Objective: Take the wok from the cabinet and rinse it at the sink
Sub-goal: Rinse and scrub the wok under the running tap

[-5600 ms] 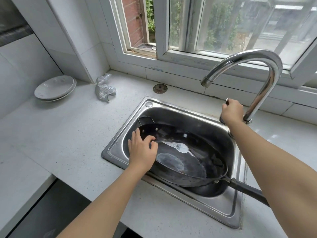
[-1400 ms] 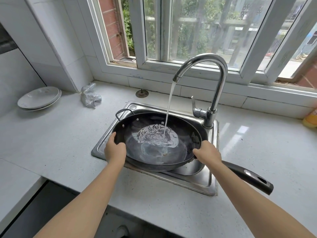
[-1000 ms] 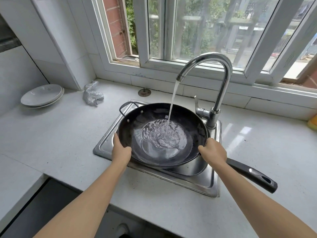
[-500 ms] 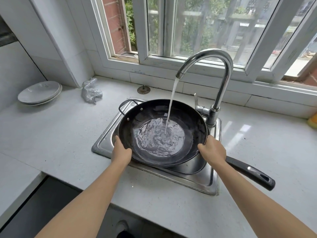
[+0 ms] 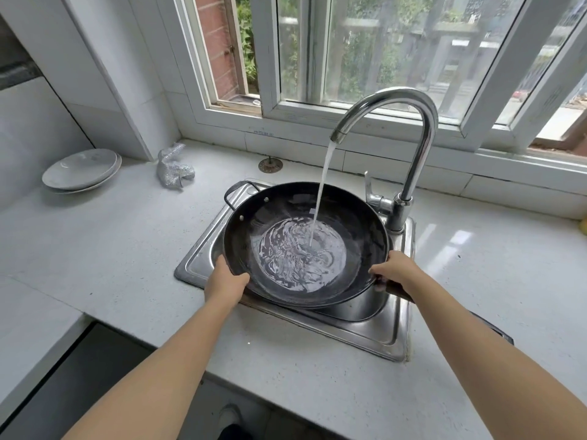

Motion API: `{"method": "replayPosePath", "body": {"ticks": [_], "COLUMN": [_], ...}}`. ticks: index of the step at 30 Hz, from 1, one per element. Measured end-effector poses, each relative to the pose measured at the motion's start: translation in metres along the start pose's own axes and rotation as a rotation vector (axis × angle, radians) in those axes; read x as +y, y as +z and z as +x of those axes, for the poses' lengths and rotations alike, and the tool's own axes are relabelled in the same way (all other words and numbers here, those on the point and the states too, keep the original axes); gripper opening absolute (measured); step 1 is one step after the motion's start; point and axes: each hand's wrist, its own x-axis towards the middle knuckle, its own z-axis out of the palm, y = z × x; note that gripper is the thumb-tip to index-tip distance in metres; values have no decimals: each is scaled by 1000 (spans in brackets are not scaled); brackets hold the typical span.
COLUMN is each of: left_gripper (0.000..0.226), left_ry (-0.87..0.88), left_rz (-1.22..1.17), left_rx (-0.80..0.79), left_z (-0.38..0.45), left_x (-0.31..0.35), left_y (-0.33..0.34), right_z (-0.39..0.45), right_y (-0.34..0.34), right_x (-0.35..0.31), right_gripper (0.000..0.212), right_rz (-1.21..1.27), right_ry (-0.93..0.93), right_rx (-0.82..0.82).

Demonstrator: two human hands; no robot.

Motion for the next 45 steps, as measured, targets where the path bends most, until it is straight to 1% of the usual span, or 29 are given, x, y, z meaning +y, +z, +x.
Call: {"method": "replayPosePath", "body": {"ticks": [2,4,9,11,13,14,17,20,25,29,31,34,36,38,41,45], "left_gripper": [36,35,44,36,28,28,43,57,66,75,78,88,86,78,69,62], "left_ry": [26,33,-10,-20,-23,-27,-39,-8,-19,-7,6,74,194,301,400,489], "left_rz": [29,15,-7,6,17,33,164,329,485,664,714,707,732,792,899,899], "left_rx": [25,35,29,11,-11,-19,0,10,-34,-66,-56,-4,3,-31,-118,-227], "left_z": [0,2,11,15,19,20,25,31,36,36,37,38,40,44,50,63], "left_x": [1,1,-2,-4,-7,-8,-9,-9,-15,-14,-13,-14,-17,-19,-15,-7], "left_y": [0,1,6,8,11,13,19,22,29,34,36,34,32,29,27,25], "right_z": [3,5,11,15,19,20,19,14,18,20,21,24,25,26,26,27], "right_y": [4,8,12,12,10,9,7,5,2,-2,-2,-2,-1,-1,0,0], "right_x": [3,6,7,4,1,-1,-5,-10,-18,-26,-29,-30,-29,-28,-31,-42], "right_gripper": [14,15,15,8,15,19,21,18,14,2,1,2,3,3,3,5], "right_rz": [-8,20,21,17,-5,-22,-72,-148,-238,-305,-328,-338,-338,-337,-346,-377], "right_ry": [13,13,-24,-49,-68,-78,-92,-99,-140,-185,-193,-204,-211,-213,-221,-243], "right_rx": [45,89,142,164,184,190,201,215,263,281,277,281,283,281,288,291]}}
